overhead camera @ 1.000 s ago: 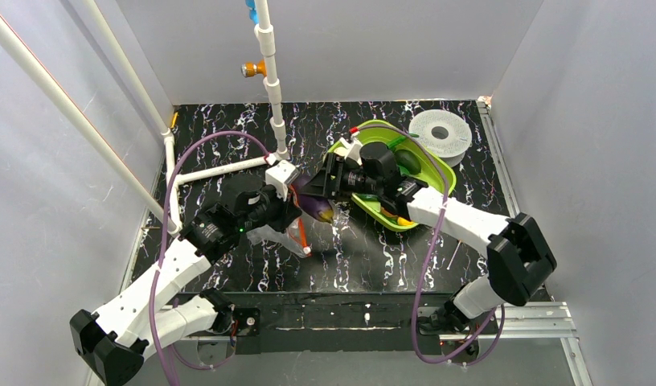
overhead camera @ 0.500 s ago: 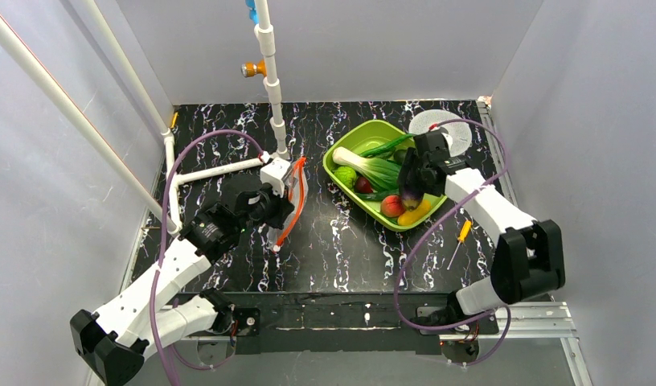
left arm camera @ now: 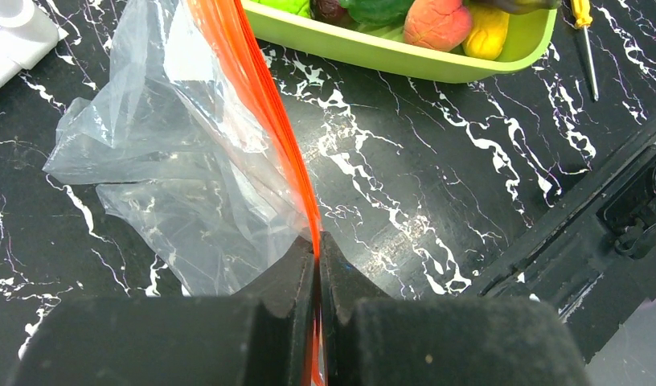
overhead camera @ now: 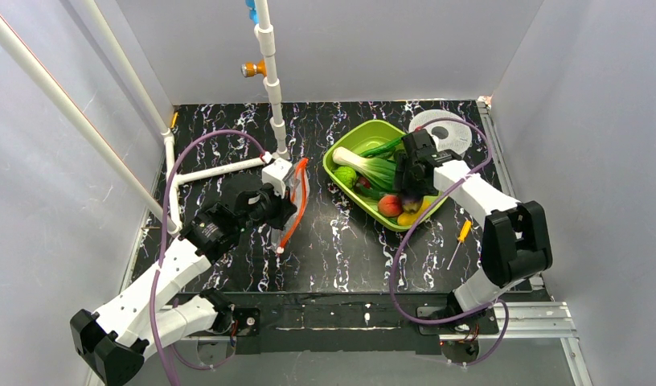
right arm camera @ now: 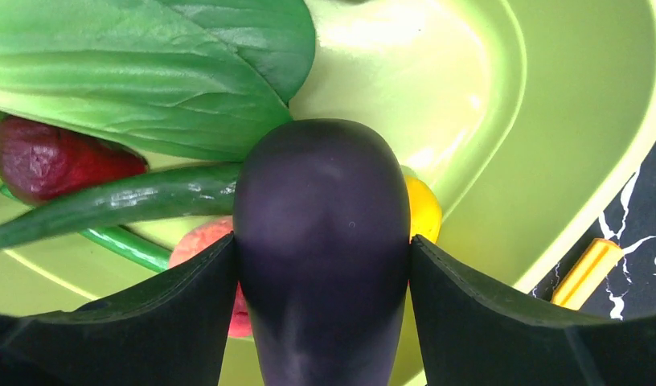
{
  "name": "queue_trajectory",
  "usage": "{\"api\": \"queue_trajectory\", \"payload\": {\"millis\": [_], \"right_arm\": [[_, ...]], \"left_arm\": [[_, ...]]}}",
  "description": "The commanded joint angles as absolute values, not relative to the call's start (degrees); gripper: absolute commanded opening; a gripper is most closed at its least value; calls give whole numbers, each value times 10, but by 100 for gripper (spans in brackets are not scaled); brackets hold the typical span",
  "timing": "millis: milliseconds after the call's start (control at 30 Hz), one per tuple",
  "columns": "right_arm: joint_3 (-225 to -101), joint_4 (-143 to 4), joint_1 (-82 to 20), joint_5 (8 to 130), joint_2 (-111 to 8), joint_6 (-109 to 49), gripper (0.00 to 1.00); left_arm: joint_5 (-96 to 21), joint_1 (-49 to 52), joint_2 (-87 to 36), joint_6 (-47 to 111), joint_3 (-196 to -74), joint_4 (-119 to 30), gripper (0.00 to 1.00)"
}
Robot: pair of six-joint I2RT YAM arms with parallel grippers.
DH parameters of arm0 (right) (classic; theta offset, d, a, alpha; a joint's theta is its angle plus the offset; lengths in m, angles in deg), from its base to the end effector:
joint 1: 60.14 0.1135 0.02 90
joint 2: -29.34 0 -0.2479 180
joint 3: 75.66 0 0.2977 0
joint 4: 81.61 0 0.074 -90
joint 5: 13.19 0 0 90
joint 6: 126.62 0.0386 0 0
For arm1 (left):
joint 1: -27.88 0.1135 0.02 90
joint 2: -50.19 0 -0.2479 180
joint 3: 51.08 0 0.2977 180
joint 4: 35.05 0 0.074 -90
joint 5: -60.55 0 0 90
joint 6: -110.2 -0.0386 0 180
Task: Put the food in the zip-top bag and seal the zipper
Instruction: Place the fake vegetable in the bin, then open the zipper of the food storage bag.
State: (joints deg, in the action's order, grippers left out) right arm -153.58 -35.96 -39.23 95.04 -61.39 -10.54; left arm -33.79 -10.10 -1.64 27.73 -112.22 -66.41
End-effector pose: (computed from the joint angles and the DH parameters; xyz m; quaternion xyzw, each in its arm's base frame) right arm 0.3512 0.1213 0.2011 0.0859 0.9473 -0.0328 0.3069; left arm 0.2070 -0.1653 0.3143 0.2380 0.7940 -0.2450 0.5028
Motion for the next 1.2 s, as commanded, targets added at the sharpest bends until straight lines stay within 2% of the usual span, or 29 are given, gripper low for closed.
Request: {"api": "queue_trajectory", "payload": {"millis": [0,133,300,367,400,467,567,700,867,1067,1167], "right_arm": [[-1593,-319,-359,988,-577,-138,88],[-1627,-295,-325,989,-560,-135,97],[-1645,-325,-235,961,-534,-124,98],[-1616,-409,-216,846,-510,-107,96],[-1575,-485,-210,732,-492,-91,94],[-1489,-681,-201,582,-473,-35,89],[-1435,-860,-185,513,-485,18,82],[-1444,-958,-157,471,-552,58,72],[-1499,-961,-125,484,-631,69,67],[-1552,-880,-103,578,-662,63,42],[-1590,-813,-79,651,-673,53,42]], "left_arm": [[-346,-101,-10,275,-1132,-659,0],[-343,-102,-12,274,-1133,-661,0],[-338,-102,-10,273,-1133,-662,0],[-338,-102,-8,272,-1132,-661,0],[-338,-102,-7,272,-1132,-661,0],[-336,-101,-4,273,-1132,-660,0],[-333,-101,4,272,-1129,-659,0],[-328,-101,11,272,-1127,-656,0],[-330,-101,14,273,-1127,-656,0],[-324,-101,21,272,-1126,-655,0],[-312,-102,24,271,-1128,-658,0]]}}
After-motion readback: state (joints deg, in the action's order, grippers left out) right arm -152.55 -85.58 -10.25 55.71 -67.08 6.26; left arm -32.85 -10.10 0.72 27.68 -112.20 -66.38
